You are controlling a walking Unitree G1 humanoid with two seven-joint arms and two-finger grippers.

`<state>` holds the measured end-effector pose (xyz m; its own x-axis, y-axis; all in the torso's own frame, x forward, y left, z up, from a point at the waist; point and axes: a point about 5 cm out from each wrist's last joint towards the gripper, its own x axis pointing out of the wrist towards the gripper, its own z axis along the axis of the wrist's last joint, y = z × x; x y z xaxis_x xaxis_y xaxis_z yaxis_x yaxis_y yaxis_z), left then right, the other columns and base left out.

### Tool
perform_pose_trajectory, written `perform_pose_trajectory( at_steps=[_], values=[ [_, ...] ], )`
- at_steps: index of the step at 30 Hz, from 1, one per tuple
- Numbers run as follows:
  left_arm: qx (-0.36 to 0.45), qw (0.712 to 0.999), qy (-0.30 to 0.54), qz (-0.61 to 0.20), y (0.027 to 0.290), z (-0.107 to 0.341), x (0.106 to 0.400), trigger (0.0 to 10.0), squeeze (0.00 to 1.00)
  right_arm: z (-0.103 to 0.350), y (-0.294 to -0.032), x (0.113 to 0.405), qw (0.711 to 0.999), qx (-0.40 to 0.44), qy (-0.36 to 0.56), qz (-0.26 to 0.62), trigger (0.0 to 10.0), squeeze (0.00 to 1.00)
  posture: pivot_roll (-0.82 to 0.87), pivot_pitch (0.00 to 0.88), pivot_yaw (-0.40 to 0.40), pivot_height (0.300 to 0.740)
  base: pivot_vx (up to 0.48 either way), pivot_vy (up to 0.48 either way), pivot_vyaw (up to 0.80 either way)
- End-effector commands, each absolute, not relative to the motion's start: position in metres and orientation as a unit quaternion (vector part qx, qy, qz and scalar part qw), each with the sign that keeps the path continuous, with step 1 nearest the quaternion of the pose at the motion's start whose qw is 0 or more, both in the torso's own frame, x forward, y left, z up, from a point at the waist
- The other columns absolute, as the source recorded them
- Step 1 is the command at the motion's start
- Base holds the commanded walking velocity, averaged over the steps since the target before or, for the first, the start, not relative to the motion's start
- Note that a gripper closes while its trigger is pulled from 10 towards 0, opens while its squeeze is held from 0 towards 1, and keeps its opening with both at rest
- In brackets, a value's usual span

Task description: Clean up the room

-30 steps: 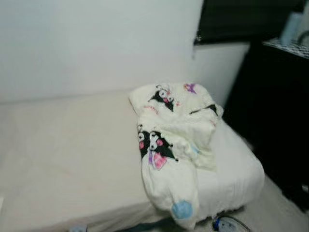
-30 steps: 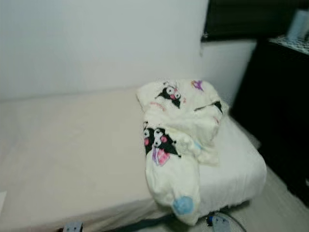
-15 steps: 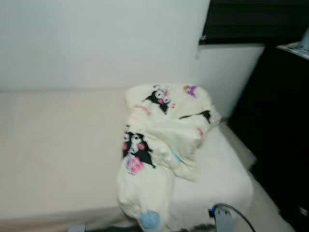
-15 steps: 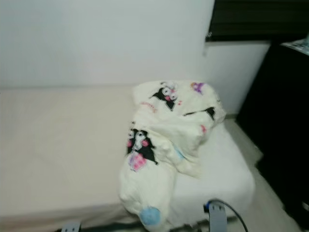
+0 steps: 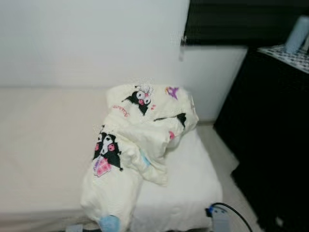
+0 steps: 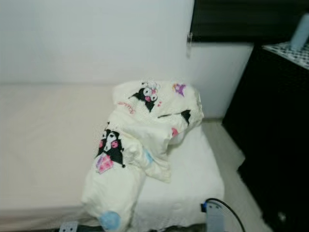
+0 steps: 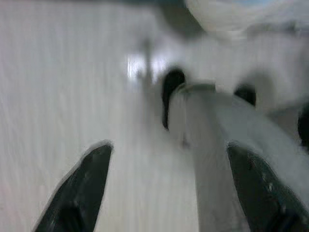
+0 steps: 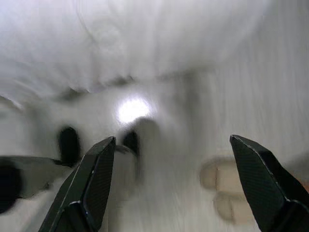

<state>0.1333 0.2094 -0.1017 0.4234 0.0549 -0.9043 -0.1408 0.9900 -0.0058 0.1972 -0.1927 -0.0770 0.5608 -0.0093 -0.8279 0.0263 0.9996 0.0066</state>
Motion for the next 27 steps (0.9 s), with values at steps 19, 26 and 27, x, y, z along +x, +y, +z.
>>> perform_pose_trajectory(
  at_steps=[19, 26, 27],
  values=[
    [-0.034, 0.840, 0.540, 0.042, 0.209, -0.102, 0.131, 10.0, 0.00, -0.055, -0.212, 0.228, 0.911, 0.049, 0.401, -0.089, 10.0, 0.00, -0.14, 0.048, -0.039, 0.740, 0.000, -0.126, 0.55],
    [-0.041, 0.843, 0.532, 0.061, 0.210, -0.102, 0.132, 10.0, 0.00, -0.014, -0.208, 0.280, 0.945, 0.147, 0.281, -0.080, 10.0, 0.00, -0.14, 0.050, -0.039, 0.740, 0.000, -0.102, 0.00],
    [-0.041, 0.844, 0.532, 0.061, 0.210, -0.102, 0.132, 10.0, 0.00, -0.007, -0.206, 0.288, 0.948, 0.156, 0.267, -0.070, 10.0, 0.00, -0.14, 0.048, -0.039, 0.740, 0.000, 0.000, 0.00]
  ],
)
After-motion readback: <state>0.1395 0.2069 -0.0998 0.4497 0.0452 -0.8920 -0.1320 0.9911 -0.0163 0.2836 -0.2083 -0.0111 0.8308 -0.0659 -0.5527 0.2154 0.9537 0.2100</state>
